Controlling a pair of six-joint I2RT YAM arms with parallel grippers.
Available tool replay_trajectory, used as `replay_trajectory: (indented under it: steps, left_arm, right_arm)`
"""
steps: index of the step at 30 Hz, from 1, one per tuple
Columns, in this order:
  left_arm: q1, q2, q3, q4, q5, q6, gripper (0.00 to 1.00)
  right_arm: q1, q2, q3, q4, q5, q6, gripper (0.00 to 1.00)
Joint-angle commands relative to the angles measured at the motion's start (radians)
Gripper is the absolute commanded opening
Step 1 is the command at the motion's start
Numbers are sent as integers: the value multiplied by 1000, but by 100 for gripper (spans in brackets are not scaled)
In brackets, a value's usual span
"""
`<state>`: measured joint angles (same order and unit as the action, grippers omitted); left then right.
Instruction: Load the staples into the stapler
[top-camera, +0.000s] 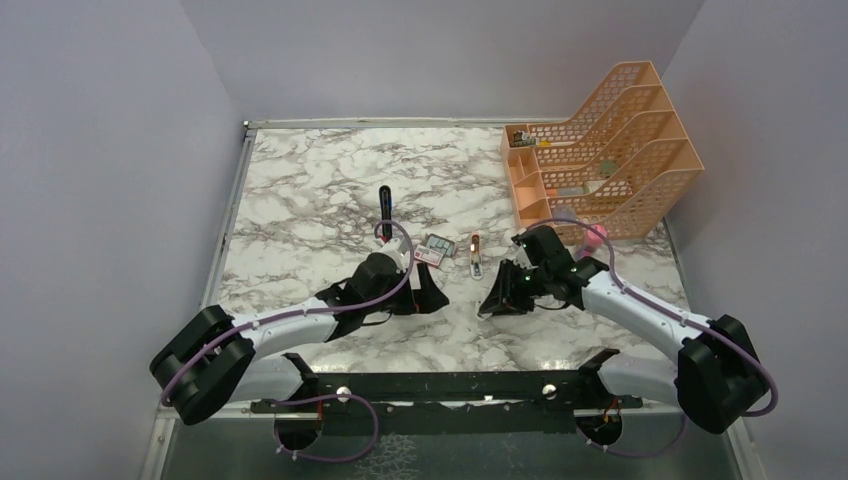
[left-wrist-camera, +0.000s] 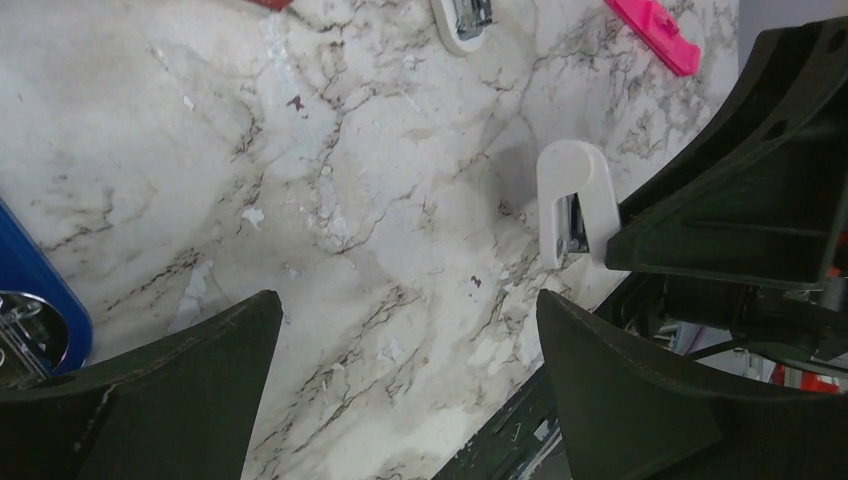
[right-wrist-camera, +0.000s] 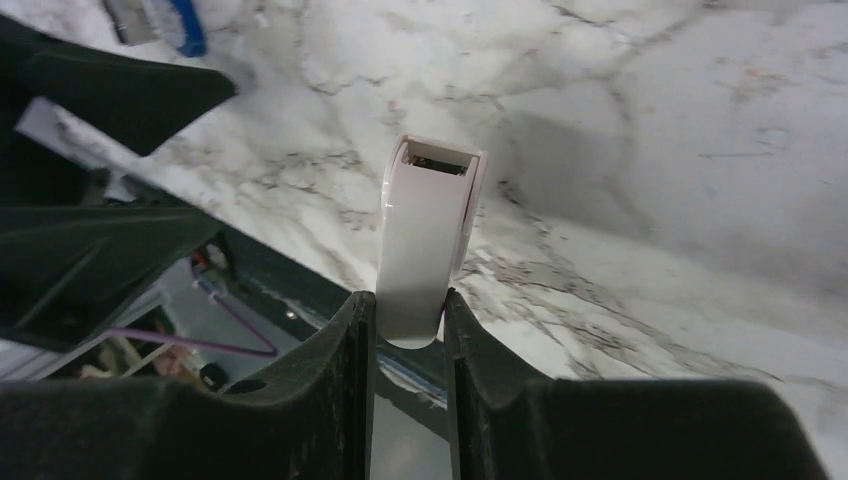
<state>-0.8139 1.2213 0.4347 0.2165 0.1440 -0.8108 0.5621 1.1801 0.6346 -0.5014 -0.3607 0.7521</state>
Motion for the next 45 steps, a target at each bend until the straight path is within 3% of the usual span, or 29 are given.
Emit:
replay_trajectory:
  steps: [1,8,18,23,34,45]
  left_arm:
    - [-9,-34,-68,135,57,-87,95]
    - [-14,-31,-158,376,168,-184,79]
    - [-19,-9,-125,446,213,-176,63]
    - [-21,-5,-132,469,209,-174,47]
    - [-22,39,-113,464,272,-76,0]
    - [-22,-34,-65,164,159,219,0]
  right_arm:
    - [5,-28,-34,208,-202,88,21]
    - [5,-26,-52,422,-330,161,21]
    - [6,24,-18,472,-426,148,22]
    - [5,21,-21,471,-457,140,22]
    - [5,-18,-23,394,-446,119,22]
    - [4,-52,12,190,-380,62,22]
